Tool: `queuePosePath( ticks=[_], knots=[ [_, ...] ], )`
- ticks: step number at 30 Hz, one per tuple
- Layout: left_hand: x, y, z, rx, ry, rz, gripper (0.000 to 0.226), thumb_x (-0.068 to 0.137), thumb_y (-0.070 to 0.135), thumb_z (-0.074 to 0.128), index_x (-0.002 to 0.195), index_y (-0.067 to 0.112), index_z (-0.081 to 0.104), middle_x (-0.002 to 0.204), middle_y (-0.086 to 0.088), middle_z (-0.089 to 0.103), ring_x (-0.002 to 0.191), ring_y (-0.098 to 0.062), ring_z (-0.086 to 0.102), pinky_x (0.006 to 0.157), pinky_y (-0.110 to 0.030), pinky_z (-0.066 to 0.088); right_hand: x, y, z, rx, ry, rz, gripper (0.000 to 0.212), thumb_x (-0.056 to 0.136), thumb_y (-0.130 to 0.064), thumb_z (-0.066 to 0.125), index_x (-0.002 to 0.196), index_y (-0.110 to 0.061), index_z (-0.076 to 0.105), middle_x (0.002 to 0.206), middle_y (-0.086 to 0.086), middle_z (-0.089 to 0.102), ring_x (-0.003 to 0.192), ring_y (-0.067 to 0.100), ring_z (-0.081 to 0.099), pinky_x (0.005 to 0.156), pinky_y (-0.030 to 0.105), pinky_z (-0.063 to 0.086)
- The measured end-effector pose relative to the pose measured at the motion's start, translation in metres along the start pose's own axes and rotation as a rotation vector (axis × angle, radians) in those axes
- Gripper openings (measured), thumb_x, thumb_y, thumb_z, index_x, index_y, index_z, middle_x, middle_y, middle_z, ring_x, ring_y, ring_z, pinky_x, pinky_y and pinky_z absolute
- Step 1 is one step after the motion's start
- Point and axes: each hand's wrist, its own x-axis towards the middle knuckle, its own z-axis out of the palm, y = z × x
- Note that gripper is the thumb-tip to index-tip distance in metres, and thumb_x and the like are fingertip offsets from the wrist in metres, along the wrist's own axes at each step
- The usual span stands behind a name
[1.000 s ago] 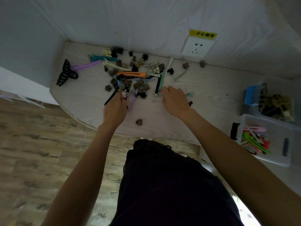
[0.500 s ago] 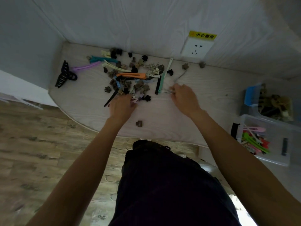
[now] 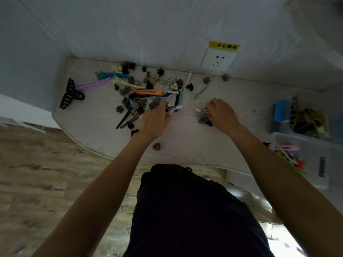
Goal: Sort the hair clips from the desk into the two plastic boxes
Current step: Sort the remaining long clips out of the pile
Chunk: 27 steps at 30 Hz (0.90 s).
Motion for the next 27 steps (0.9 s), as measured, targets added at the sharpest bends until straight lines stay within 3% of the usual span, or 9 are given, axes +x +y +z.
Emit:
queuePosePath(
  ticks=[3,6,11,14,17,22,25,27],
  knots=[
    [0.025,0.024,-0.004,-0.017,0.049,0.041,0.030,0.095,0.024,0.043,0.120,0.006,0.046,0.096,-0.017,0.064,0.083,-0.034,0.062,0.061,-0.033,0.040,0.001,0.003,0.002,-0.011,0.012,0.030,0.014,0.065,0.008,0.069,0.074,0.004,0.059,0.071,0.025,0.058,0.065,0.037,0.058,0.056,0.036,0.046],
    [0.059,0.048,-0.005,-0.008,0.054,0.089,0.029,0.093,0.029,0.046,0.110,0.006,0.049,0.096,-0.016,0.064,0.086,-0.033,0.062,0.063,-0.032,0.038,0.001,0.007,0.002,-0.018,0.061,0.090,0.013,0.062,0.013,0.059,0.071,0.004,0.057,0.062,0.024,0.058,0.057,0.035,0.058,0.053,0.034,0.048],
    [0.115,0.080,0.013,0.216,-0.100,0.095,0.038,0.091,0.038,0.050,0.115,0.010,0.046,0.111,-0.013,0.063,0.101,-0.034,0.060,0.070,-0.035,0.041,0.005,0.016,0.000,-0.067,0.061,0.190,0.008,0.060,0.002,0.054,0.064,-0.004,0.057,0.053,0.012,0.058,0.048,0.027,0.056,0.047,0.023,0.044],
    [0.131,0.083,0.018,0.305,-0.141,0.069,0.036,0.093,0.039,0.047,0.114,0.009,0.051,0.111,-0.014,0.063,0.103,-0.034,0.060,0.075,-0.037,0.045,0.005,0.023,0.002,0.059,0.083,0.265,0.014,0.069,0.014,0.056,0.079,0.004,0.058,0.070,0.023,0.061,0.064,0.035,0.059,0.058,0.035,0.046],
    [0.134,0.077,0.018,0.347,-0.154,0.112,0.029,0.096,0.030,0.042,0.111,0.010,0.055,0.110,-0.015,0.065,0.102,-0.035,0.060,0.082,-0.039,0.047,-0.004,0.025,0.000,0.242,0.141,0.427,0.020,0.097,-0.006,0.039,0.104,0.002,0.055,0.098,0.023,0.060,0.090,0.034,0.054,0.078,0.037,0.038],
    [0.104,0.083,0.004,0.155,-0.087,0.136,0.027,0.094,0.029,0.043,0.102,0.004,0.051,0.100,-0.018,0.064,0.092,-0.036,0.061,0.070,-0.036,0.043,-0.038,0.021,-0.023,0.555,0.254,0.538,0.030,0.098,-0.019,0.039,0.110,0.004,0.055,0.105,0.022,0.060,0.095,0.033,0.055,0.077,0.031,0.036],
    [0.070,0.099,-0.005,-0.058,0.035,0.228,0.024,0.095,0.026,0.046,0.092,0.003,0.049,0.080,-0.015,0.056,0.073,-0.029,0.054,0.062,-0.031,0.032,-0.086,0.029,-0.036,0.385,0.544,0.503,0.029,0.093,-0.020,0.039,0.099,0.003,0.057,0.088,0.024,0.060,0.079,0.035,0.055,0.070,0.036,0.040],
    [0.050,0.116,-0.006,-0.209,0.040,0.318,0.021,0.095,0.024,0.048,0.083,0.006,0.045,0.064,-0.005,0.046,0.059,-0.021,0.045,0.057,-0.025,0.023,-0.127,0.041,-0.040,0.236,0.639,0.545,0.016,0.090,-0.011,0.045,0.092,0.001,0.056,0.081,0.024,0.058,0.072,0.035,0.055,0.065,0.037,0.042]
  ],
)
